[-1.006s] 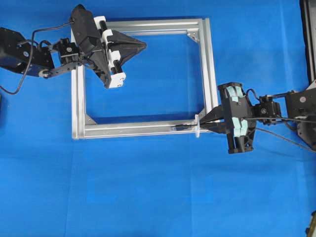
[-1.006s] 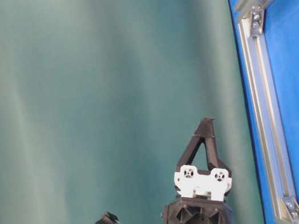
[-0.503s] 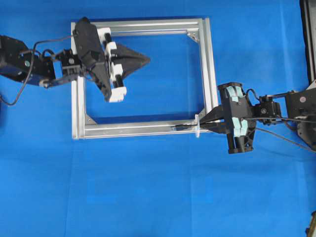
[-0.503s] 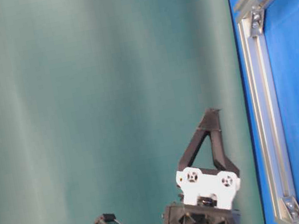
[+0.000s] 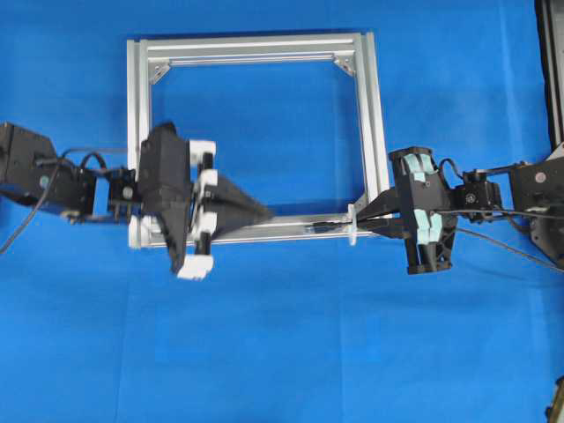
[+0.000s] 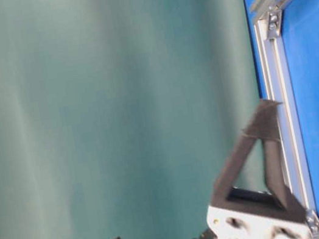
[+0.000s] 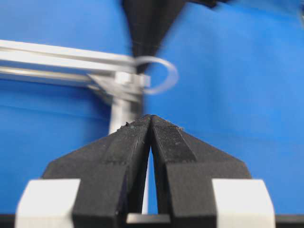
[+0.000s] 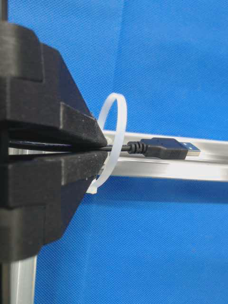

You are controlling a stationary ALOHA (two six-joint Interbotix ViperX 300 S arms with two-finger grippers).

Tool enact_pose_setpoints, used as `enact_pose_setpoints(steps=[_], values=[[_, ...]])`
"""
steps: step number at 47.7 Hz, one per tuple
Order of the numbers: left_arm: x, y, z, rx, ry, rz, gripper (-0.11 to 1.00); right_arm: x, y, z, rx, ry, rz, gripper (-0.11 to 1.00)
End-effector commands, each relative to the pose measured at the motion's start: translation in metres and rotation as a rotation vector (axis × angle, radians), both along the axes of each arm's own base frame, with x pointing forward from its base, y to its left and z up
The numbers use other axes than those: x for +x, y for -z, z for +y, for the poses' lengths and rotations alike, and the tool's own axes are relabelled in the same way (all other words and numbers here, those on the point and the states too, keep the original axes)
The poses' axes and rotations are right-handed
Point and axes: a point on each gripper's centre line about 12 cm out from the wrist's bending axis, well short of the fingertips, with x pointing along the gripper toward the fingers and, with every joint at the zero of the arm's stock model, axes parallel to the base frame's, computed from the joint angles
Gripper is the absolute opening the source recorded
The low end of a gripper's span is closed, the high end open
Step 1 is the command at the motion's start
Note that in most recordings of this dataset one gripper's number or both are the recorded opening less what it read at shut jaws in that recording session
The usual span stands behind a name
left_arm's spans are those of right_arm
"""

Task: Insert the wire through the string loop located on the right side.
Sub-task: 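Move the open left gripper to the plug emerging past the loop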

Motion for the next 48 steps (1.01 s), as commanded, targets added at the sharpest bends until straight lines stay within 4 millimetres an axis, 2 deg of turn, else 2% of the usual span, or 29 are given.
enact_pose_setpoints(steps=[1,6,16,37,48], values=[[0.001,-0.012,-0.013,-0.005,0.033,-0.032,-0.02,0.006,-0.008,0.001,0.000,-0.005,-0.034,-0.03],[0.002,-0.013,-0.018,-0.006,0.047,-0.035,-0.02,0.006,-0.008,0.001,0.000,-0.005,-0.034,-0.03],[0.013,-0.017,-0.010,-0.008,0.022,-0.044,-0.02,0.006,-0.008,0.001,0.002,-0.004,-0.037,-0.03],[0.074,-0.034,0.000,-0.001,-0.007,-0.005,-0.02,0.005,-0.008,0.002,0.002,-0.006,-0.035,-0.03],[0.086,-0.033,0.005,-0.001,-0.017,0.026,-0.02,0.005,-0.007,0.002,0.003,-0.005,-0.034,-0.03]])
